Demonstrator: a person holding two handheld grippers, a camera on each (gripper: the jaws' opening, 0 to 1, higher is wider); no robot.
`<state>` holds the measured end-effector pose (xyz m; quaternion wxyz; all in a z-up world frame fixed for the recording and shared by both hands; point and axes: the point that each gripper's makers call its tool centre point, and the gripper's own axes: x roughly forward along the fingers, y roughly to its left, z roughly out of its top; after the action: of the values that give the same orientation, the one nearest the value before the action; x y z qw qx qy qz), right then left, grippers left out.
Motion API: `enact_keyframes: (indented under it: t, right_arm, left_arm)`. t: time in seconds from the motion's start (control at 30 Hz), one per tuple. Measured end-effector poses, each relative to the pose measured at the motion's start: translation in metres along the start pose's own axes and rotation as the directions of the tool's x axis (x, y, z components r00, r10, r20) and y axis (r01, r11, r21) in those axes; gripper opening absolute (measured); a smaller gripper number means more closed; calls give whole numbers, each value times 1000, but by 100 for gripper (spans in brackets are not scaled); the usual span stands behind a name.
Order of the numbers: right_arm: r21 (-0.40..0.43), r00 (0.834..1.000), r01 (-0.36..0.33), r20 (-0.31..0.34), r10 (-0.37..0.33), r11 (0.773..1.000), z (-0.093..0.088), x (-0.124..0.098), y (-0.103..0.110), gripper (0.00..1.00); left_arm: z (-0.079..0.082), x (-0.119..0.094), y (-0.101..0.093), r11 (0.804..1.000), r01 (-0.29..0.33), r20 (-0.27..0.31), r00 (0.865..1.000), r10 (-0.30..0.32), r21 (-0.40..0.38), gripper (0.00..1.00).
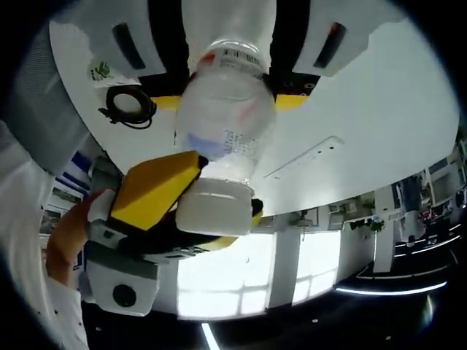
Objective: Arrange the tabletop items into an orderly group along one side of the table until the central work area is clear of visible clutter.
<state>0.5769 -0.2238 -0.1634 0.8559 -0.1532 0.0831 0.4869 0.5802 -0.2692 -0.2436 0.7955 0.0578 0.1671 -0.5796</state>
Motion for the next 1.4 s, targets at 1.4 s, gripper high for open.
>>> enact_keyframes:
  t: [1.4]
  right_arm:
    - [38,999,14,-48,-12,999,-15,-5,1,21]
  left_arm:
    - [-12,6,-3,1000,23,-37,999,-24,-10,44]
